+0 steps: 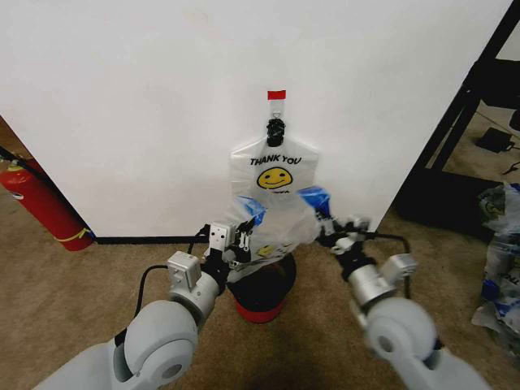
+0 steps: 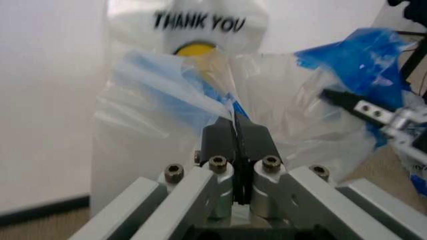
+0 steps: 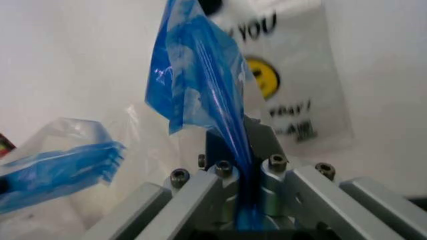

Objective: Pick up the garbage bag from the wall and place it over the trash bin.

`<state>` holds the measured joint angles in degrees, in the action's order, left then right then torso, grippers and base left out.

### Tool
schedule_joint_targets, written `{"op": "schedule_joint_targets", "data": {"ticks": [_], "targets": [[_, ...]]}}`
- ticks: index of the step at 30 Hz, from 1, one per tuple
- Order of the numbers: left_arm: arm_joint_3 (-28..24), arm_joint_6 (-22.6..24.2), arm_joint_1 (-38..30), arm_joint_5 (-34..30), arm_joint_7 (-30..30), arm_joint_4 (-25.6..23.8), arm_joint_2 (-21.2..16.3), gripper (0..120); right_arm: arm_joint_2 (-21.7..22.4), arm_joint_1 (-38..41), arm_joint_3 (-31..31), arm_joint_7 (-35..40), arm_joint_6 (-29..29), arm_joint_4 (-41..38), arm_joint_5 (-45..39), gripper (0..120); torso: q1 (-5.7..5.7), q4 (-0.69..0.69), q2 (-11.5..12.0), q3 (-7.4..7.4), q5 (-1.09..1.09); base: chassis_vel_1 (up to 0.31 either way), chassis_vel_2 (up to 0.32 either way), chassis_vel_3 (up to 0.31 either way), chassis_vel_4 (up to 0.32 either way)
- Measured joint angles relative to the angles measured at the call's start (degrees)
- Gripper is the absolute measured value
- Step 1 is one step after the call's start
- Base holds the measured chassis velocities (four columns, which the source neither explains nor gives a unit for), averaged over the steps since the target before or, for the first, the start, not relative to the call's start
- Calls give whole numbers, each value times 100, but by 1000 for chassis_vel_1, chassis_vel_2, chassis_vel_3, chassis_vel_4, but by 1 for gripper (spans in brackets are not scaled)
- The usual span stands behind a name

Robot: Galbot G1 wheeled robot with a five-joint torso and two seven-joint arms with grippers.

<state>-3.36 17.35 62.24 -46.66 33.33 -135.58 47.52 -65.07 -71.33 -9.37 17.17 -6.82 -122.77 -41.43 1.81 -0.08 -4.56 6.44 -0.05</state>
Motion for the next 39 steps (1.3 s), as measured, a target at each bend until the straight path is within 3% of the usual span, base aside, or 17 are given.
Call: {"op": "schedule_joint_targets", "data": {"ticks": [6,15,18,26,39], "targets": [[-13,-203,719,362,-27,308,266,0,48,-158,32,458,-258,111,132,0,0,0,0,0,0,0,0,0,0],[-416,-341,591,619,-32,627,714,0,404,-409,-312,710,-511,-418,-132,0,0,-1,0,-1,-1,0,0,0,0],[-496,-397,538,689,-37,760,743,0,341,-502,-274,622,-466,-282,-35,0,0,-1,0,-1,-1,0,0,0,0],[-375,-661,586,907,-2,1240,669,0,-337,-282,114,562,-277,479,330,0,0,2,0,0,-1,0,0,0,0],[-529,-846,1361,1356,175,1187,773,0,-73,-771,100,694,-444,420,806,0,-1,0,0,-1,0,0,0,0,0]]}}
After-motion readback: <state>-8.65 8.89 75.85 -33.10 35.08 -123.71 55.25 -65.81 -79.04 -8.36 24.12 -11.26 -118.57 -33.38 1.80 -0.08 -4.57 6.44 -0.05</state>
